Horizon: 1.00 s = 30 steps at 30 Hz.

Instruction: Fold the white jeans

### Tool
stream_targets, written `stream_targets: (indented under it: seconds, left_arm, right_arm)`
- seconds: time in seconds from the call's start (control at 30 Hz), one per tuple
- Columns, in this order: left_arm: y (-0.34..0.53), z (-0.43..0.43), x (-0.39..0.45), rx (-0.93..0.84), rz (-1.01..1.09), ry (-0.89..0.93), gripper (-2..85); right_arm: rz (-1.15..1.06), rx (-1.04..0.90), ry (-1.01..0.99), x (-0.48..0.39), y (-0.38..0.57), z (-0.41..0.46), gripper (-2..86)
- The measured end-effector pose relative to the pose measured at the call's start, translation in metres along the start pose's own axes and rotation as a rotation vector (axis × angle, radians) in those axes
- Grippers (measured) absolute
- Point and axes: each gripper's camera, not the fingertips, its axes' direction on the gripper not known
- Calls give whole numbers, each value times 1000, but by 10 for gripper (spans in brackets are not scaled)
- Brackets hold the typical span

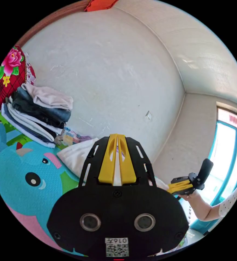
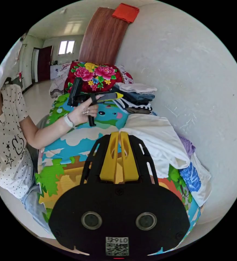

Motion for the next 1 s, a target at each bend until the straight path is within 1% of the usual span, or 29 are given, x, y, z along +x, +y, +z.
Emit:
stream_targets:
  seconds: [0.03, 0.07, 0.1, 0.13, 0.17, 0.2, 0.23, 0.3, 0.4, 0.43, 0.5, 0.57, 0.6, 0.63, 0.67, 0.7, 0.73, 0.77, 0.8, 0.87, 0.93, 0.97, 1.0]
  left_arm:
    - [-10, 10, 17, -78, 20, 40, 0]
    - [-14, 17, 27, -123, 33, 41, 4]
    - [-22, 31, 48, -207, 64, -1, 31]
    - [-29, 48, 68, -327, 78, -60, 77]
    - [-32, 57, 78, -403, 89, -71, 86]
    - [-34, 74, 99, -549, 105, -53, 105]
    - [-32, 86, 121, -660, 130, 7, 112]
    - [-25, 99, 160, -773, 187, 73, 121]
    - [-2, 122, 231, -959, 356, 15, 138]
    - [8, 132, 258, -1016, 423, -5, 146]
    - [23, 144, 295, -1069, 486, -23, 149]
    - [40, 156, 326, -1108, 573, -107, 149]
    - [55, 163, 343, -1144, 659, -195, 146]
    - [64, 162, 358, -1146, 739, -257, 139]
    - [66, 158, 364, -1131, 768, -268, 134]
    - [65, 148, 374, -1116, 802, -270, 110]
    - [58, 135, 378, -1094, 796, -239, 71]
    - [52, 127, 378, -1065, 781, -234, 50]
    - [38, 109, 373, -1026, 723, -210, 7]
    - [15, 77, 363, -960, 640, -192, -3]
    - [-18, 12, 353, -826, 630, -296, -7]
    - [-27, -9, 350, -785, 626, -313, -8]
    - [-45, -55, 343, -705, 608, -361, -9]
  right_arm:
    - [11, -19, -3, -15, 4, -1, 0]
    - [42, -33, -11, -42, 10, -5, 0]
    - [102, -21, -30, -64, 15, -13, 1]
    - [142, -19, -43, -73, 16, -17, 2]
    - [256, 13, -66, -87, 21, -27, 3]
    - [328, 33, -87, -102, 24, -32, 5]
    - [335, 22, -93, -111, 24, -32, 6]
    - [315, -30, -52, -146, 19, -26, 14]
    - [266, -112, 68, -178, 16, -21, 39]
    - [263, -125, 76, -181, 17, -22, 51]
    - [325, -112, 46, -182, 27, -31, 92]
    - [401, -60, -14, -180, 40, -43, 101]
    - [445, -19, -48, -180, 50, -53, 99]
    - [464, 0, -59, -180, 55, -58, 96]
    - [493, 28, -67, -182, 66, -69, 90]
    - [524, 41, -49, -185, 77, -79, 82]
    - [542, 43, -33, -186, 82, -84, 78]
    - [580, 41, 10, -188, 93, -94, 70]
    - [618, 43, 56, -190, 103, -104, 60]
    - [665, 57, 106, -194, 116, -119, 44]
    - [698, 85, 132, -197, 126, -134, 33]
    - [711, 103, 142, -199, 132, -142, 29]
    - [723, 119, 154, -201, 136, -149, 26]
